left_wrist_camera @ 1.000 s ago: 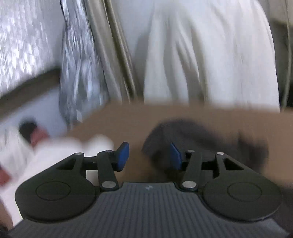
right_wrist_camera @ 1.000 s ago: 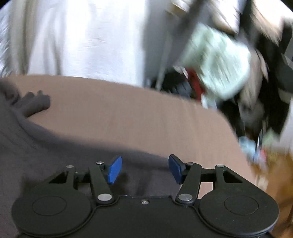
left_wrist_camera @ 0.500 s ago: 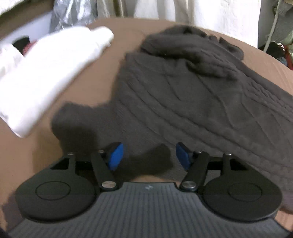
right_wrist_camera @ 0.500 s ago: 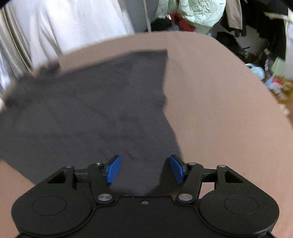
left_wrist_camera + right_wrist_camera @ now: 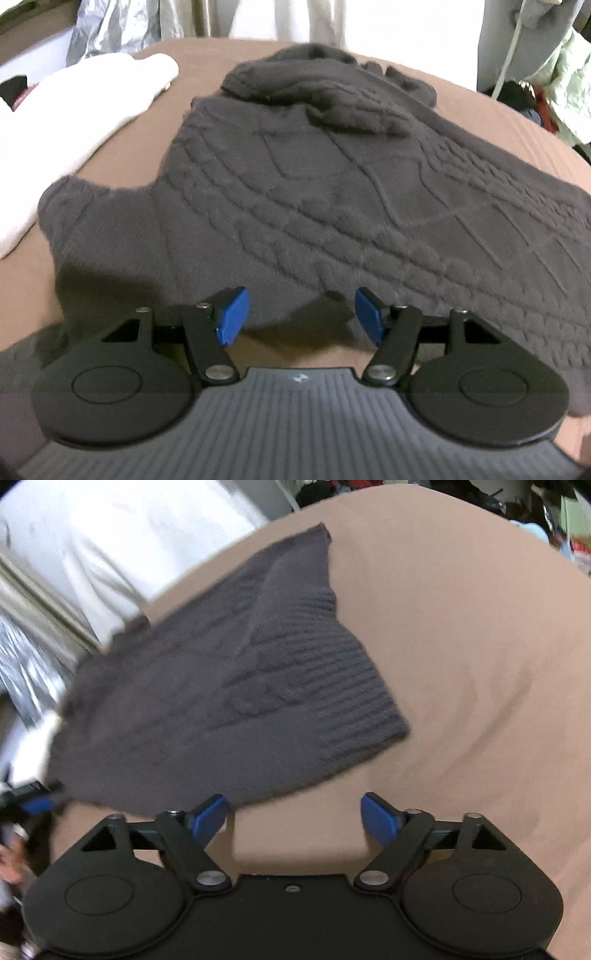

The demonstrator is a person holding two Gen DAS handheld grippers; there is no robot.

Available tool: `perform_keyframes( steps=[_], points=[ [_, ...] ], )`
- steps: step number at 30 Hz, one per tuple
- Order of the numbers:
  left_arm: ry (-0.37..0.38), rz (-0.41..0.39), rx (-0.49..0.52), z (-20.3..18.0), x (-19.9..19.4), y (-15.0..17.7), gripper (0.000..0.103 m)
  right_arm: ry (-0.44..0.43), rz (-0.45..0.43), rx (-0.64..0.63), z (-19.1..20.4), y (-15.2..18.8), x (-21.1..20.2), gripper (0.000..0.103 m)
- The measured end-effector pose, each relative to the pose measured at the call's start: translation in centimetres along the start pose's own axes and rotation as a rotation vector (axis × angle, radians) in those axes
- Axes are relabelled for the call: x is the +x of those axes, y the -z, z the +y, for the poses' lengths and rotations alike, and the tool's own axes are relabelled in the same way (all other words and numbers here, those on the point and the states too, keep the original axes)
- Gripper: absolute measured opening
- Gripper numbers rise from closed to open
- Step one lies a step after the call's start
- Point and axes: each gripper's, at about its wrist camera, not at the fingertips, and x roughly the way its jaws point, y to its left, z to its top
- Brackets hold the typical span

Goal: Fold clothes

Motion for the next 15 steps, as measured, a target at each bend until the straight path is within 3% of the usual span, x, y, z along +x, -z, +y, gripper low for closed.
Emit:
perform_keyframes(
  steps=[3, 6, 8, 9, 11, 13, 15],
  points=[
    [-0.007, -0.011, -0.020, 0.2, 1.6, 0.1, 0.063, -0.102, -0.084, 0.053, -0.3, -0.8, 0.9, 0.087],
    [-0.017, -0.023, -0.029, 0.3, 2.9, 0.1, 0.065, -0.192, -0.170, 0.199, -1.6, -2.2, 2.9, 0.088],
    [-0.030, -0.033, 0.000, -0.1, 2.6, 0.1, 0.065, -0.162, -0.216, 0.244, -1.3, -3.2, 3.6, 0.062],
    [-0.029, -0.035, 0.009, -0.2, 2.3, 0.1, 0.065, -0.139, -0.235, 0.242, -0.9, -3.6, 3.7, 0.015],
    [-0.010, -0.030, 0.009, -0.1, 1.6, 0.1, 0.065, -0.077, -0.286, 0.109, 1.2, -4.2, 2.4, 0.013],
    [0.001, -0.030, -0.005, 0.1, 0.6, 0.0, 0.065, 0.022, -0.396, -0.086, 4.0, -3.6, -0.4, 0.012],
    [-0.029, -0.038, 0.004, -0.2, -0.4, 0.2, 0.065, 0.031, -0.420, -0.102, 4.2, -3.4, -2.3, 0.011]
  ],
)
